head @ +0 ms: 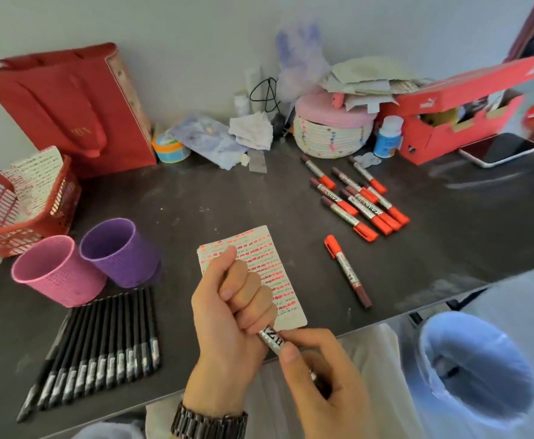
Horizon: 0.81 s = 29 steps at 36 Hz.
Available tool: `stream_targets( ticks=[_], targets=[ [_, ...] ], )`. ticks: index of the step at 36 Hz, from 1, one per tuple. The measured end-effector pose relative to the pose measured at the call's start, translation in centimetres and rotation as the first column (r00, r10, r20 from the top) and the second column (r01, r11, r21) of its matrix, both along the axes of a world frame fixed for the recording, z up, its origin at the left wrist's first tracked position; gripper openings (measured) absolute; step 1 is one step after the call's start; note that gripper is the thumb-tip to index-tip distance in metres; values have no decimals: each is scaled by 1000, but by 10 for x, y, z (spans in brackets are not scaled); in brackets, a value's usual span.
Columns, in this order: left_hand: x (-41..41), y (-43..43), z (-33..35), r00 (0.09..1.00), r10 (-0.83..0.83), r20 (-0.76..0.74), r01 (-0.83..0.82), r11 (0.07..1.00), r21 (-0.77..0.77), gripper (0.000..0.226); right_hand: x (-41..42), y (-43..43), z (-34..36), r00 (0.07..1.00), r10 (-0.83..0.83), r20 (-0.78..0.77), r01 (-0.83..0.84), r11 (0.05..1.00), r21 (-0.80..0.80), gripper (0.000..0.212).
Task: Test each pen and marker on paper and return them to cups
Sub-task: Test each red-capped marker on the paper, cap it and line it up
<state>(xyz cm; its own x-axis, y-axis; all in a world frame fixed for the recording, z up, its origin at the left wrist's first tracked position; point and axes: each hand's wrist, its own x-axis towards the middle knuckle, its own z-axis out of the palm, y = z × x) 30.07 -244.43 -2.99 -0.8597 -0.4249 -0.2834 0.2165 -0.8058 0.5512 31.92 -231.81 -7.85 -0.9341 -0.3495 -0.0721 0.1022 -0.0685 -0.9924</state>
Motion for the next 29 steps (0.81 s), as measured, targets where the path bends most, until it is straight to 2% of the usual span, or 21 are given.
stream_targets(
  ticks=[3,8,13,18,22,27,29],
  targets=[
    [-4,6,2,1000,-17,8,17,999,-29,51,6,0,4,995,-86,-52,85,996,-28,4],
    [-7,15,3,999,-48,12,48,996,-77,53,7,7,6,977,-137,-163,130,990,-48,3],
    [-5,20,-1,999,-29,35,30,999,-44,53,9,10,3,947,-177,-270,181,984,-11,16],
    [3,19,-3,995,29,96,-21,996,-86,57,17,3,-3,889,-218,-401,228,973,-25,6],
    [9,4,-6,990,81,113,-58,980,-192,55,16,-6,-8,911,-130,-390,138,990,-8,8],
    [19,-21,-15,981,167,103,-115,913,-391,35,-5,-13,-17,937,103,-333,-40,981,192,19],
    [25,-33,-23,955,246,167,-135,859,-494,50,-15,-8,-23,938,143,-316,-62,966,251,25]
  ],
)
